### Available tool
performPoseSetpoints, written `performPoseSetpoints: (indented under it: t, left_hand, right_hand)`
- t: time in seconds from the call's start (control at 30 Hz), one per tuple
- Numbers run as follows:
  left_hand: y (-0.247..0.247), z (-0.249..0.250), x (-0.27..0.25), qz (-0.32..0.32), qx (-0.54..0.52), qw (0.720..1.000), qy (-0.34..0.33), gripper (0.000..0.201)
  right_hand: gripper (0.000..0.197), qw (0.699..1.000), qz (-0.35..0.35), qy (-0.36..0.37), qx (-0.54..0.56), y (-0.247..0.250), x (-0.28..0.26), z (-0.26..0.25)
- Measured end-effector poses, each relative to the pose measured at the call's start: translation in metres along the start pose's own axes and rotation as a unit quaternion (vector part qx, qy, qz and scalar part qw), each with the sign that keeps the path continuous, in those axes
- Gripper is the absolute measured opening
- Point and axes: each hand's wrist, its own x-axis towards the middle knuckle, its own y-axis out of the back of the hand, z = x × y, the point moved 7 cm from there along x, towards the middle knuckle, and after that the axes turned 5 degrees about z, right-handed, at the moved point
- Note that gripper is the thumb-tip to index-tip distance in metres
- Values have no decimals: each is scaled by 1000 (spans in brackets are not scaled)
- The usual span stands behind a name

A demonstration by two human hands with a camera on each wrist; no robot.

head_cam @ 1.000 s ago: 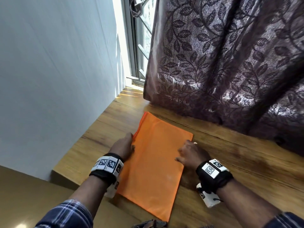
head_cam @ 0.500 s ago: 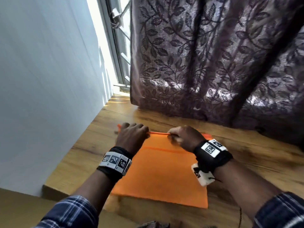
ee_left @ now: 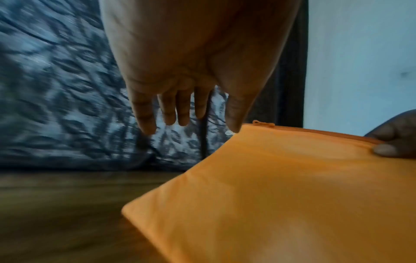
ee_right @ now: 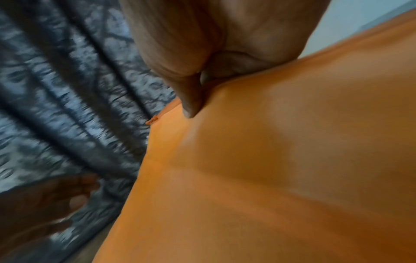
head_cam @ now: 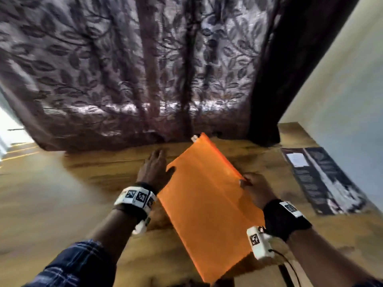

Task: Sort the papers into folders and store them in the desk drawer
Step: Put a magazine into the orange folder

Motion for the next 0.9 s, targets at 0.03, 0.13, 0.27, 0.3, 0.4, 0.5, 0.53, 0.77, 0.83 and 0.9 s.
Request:
performPoseSetpoints:
  t: [0.03,0.13,0.27,0.3,0.4,0.5,0.53,0.77,0.83,0.9]
  left_hand:
    - [-20,22,-1,-22,-5,999,-31,70]
    - [-80,79,-6,-110,30,988,-101,72]
    - [-132,132,-24,-191,103,972,-92,82]
    - [-141,145,-29,-206,105,969,-84,86]
    - [-170,172,-40,-240,97,964,-65,96]
    - [-193,185,-47,-262,108,958,-38,102]
    - [-196,189,-47,-262,119,957,-29,104]
    - [-199,196,-54,-264,109,958,11,107]
    - [-200,194,-56,-262,97,960,16,108]
    - [-200,193,-59,-259,89,962,20,108]
  right_hand:
    - [27,1000,20,-18,6,12,1,21]
    - [12,998,38,-55,-15,45,7,65]
    - [37,988,87,-123,30,78,23,127]
    - [41,986,91,-133,37,84,26,140]
    - [55,992,56,-114,2,92,42,164]
    - [38,994,7,-76,-73,97,58,179]
    - [33,993,-2,-63,-100,100,63,182]
    - [13,988,-39,-17,-146,101,82,184]
    - [13,989,-35,-22,-140,100,86,181]
    - [9,992,-40,-42,-112,99,89,182]
